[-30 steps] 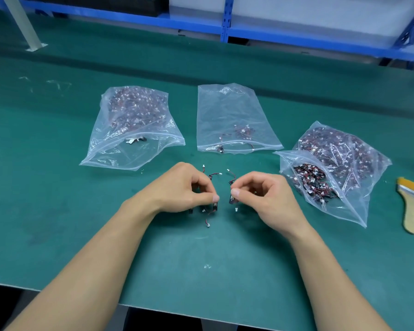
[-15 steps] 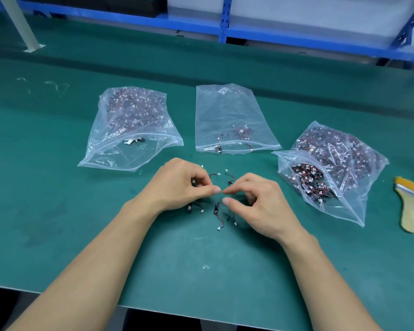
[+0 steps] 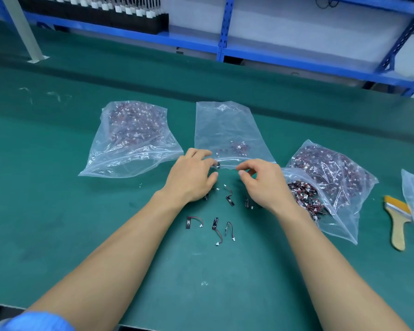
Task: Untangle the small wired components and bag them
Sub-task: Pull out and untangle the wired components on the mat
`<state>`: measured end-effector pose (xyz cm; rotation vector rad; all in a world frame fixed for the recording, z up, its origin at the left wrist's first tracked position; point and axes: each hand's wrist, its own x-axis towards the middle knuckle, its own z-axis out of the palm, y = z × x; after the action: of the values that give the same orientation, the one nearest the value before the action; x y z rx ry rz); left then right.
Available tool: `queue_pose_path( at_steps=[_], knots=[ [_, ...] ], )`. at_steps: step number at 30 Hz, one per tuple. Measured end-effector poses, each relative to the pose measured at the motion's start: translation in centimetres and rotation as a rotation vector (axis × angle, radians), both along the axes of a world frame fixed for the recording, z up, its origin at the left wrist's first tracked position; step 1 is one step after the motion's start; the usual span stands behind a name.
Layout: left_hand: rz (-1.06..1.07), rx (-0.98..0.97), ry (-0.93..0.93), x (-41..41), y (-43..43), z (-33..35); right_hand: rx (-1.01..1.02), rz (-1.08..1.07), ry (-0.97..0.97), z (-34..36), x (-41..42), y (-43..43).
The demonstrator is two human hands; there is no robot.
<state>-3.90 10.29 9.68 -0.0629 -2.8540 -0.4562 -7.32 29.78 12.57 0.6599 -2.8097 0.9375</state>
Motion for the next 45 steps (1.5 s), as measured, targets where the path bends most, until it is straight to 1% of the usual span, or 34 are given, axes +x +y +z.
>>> queue_pose_path(
  at_steps=[6, 9, 14, 20, 27, 34, 36, 39, 43, 45],
  knots=[
    [-0.003, -0.026, 0.020, -0.3, -0.3, -0.3, 0.186, 0.027, 0.012, 0.0, -1.3, -2.3],
    [-0.004, -0.016, 0.026, -0.3, -0.5, -0.3, 0.217, 0.036, 0.026, -0.1, -1.5, -3.2],
    [-0.028, 0.089, 0.060, -0.2, -0.6, -0.3, 0.271, 0.051, 0.083, -0.2, -1.9, -4.3],
    [-0.051, 0.207, 0.100, -0.2, -0.8, -0.3, 0.283, 0.077, 0.066, -0.2, -2.6, -5.3],
    [-0.036, 0.253, 0.109, -0.2, -1.0, -0.4, 0.358, 0.115, 0.040, -0.8, -3.6, -6.1],
    [-0.025, 0.260, 0.083, -0.3, -1.2, -0.5, 0.502, 0.201, 0.048, -0.9, -4.3, -6.5],
    [-0.027, 0.265, 0.082, -0.3, -1.2, -0.5, 0.484, 0.204, 0.032, -0.7, -4.5, -6.5],
    [-0.036, 0.272, 0.086, -0.2, -1.2, -0.6, 0.383, 0.178, 0.001, -0.4, -4.4, -6.7],
    [-0.017, 0.265, 0.071, -0.3, -1.3, -0.6, 0.211, 0.152, -0.075, 0.0, -4.1, -5.9],
    [-0.016, 0.258, 0.070, -0.3, -1.3, -0.7, 0.087, 0.146, -0.112, 0.6, -3.6, -4.9]
  ],
)
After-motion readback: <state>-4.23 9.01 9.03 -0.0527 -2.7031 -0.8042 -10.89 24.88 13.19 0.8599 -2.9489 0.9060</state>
